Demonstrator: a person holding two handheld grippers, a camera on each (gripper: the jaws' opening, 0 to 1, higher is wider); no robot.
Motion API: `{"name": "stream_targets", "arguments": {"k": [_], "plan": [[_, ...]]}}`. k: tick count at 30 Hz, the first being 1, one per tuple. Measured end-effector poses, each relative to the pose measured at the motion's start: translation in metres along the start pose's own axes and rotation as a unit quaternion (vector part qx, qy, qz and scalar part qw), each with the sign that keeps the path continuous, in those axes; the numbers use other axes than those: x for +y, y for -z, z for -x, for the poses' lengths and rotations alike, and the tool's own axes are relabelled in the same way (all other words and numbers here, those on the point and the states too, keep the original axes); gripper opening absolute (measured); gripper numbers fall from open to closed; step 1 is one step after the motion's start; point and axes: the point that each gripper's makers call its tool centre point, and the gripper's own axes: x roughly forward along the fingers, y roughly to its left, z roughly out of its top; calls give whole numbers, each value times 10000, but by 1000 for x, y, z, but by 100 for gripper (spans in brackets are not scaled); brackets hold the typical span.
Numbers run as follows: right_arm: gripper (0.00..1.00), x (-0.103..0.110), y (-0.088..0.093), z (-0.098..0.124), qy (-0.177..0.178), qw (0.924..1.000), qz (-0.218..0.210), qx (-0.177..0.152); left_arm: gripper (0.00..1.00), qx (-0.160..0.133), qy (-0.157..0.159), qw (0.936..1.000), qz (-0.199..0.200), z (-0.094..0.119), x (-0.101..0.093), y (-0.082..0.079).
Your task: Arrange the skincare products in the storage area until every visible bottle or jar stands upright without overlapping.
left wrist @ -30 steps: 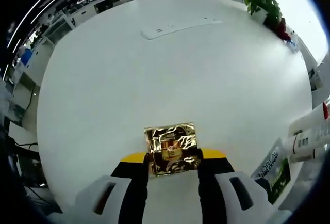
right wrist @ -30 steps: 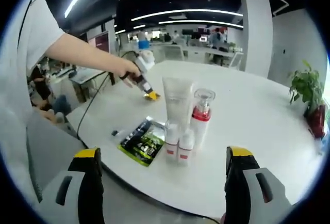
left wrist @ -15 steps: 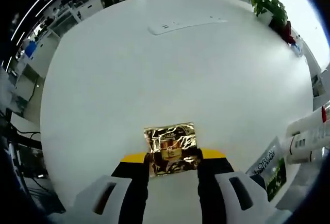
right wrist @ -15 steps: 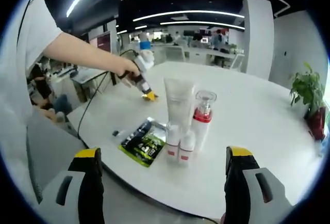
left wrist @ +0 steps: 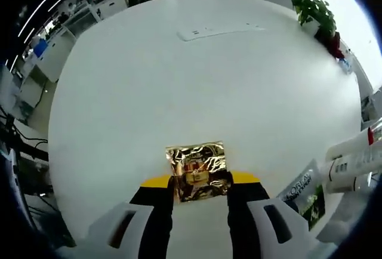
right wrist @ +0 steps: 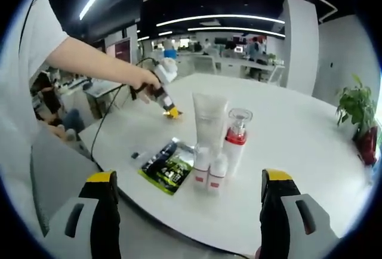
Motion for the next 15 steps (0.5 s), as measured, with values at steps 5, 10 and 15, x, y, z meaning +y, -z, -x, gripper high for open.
{"name": "stream_targets", "arguments": {"k": [5,10,15], "plan": [[99,1,-1,0,-5,10000,39,-29,37,-8,-1,9999,132,6,-6,7],[98,3,-3,1,-51,9999,88,-55,37,-27,24,9997,252,12,-10,15],[97,5,-4,1,-95,9999,101,-94,36,-47,19,9992,389,18,-13,24]]}}
